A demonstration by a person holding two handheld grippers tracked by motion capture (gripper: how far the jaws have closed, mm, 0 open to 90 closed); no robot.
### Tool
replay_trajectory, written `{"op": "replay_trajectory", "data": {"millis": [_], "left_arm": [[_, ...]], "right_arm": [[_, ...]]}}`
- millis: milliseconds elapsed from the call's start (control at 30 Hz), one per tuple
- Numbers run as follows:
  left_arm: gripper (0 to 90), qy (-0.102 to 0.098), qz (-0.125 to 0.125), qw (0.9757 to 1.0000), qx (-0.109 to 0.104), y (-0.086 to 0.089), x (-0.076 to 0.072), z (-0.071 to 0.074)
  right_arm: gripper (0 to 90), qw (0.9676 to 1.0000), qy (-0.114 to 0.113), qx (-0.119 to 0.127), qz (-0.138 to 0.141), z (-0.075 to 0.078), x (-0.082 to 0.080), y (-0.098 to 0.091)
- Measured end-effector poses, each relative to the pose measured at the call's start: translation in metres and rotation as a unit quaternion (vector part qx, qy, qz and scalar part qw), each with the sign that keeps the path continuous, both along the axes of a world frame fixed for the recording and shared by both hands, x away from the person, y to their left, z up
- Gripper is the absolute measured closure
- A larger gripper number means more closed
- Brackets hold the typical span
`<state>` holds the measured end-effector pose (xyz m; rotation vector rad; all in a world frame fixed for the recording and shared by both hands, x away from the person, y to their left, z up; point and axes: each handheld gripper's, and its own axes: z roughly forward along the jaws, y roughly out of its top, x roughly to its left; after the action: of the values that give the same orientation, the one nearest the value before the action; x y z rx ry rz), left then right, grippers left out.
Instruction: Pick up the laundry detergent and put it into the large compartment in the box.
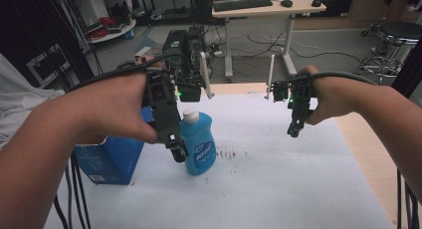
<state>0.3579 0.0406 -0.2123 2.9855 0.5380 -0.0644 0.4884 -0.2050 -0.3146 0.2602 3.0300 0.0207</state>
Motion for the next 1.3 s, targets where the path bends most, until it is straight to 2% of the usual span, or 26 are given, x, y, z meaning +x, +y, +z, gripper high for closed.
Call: {"op": "replay_trajectory", "data": {"millis": [67, 167, 333, 600, 800, 1033, 1300], "left_arm": [[6.1, 0.000, 0.006, 1.0000, -0.002, 0.000, 0.001, 0.001], [6.1, -0.001, 0.030, 0.9995, -0.008, 0.001, 0.009, 0.001], [6.1, -0.013, 0.064, 0.9977, -0.018, 0.003, 0.024, 0.005], [6.1, -0.006, 0.092, 0.9957, -0.008, 0.000, 0.048, 0.003], [6.1, 0.002, 0.107, 0.9942, 0.008, -0.005, 0.064, -0.012], [6.1, 0.013, 0.128, 0.9917, 0.001, -0.002, 0.079, -0.030], [6.1, 0.030, 0.143, 0.9892, -0.005, 0.002, 0.088, -0.054]], "right_arm": [[11.1, 1.0000, 0.000, 0.000, 0.000, 0.000, 0.000, 0.000], [11.1, 1.0000, -0.001, -0.004, 0.006, -0.001, -0.002, 0.003], [11.1, 1.0000, -0.003, -0.002, 0.004, 0.000, -0.003, 0.004], [11.1, 1.0000, 0.002, -0.002, 0.001, -0.005, 0.000, 0.003], [11.1, 1.0000, 0.003, -0.002, 0.002, -0.007, 0.002, 0.002], [11.1, 1.0000, 0.005, -0.006, 0.000, -0.008, 0.002, 0.000], [11.1, 0.9999, 0.007, -0.010, 0.000, -0.009, 0.002, 0.002]]}}
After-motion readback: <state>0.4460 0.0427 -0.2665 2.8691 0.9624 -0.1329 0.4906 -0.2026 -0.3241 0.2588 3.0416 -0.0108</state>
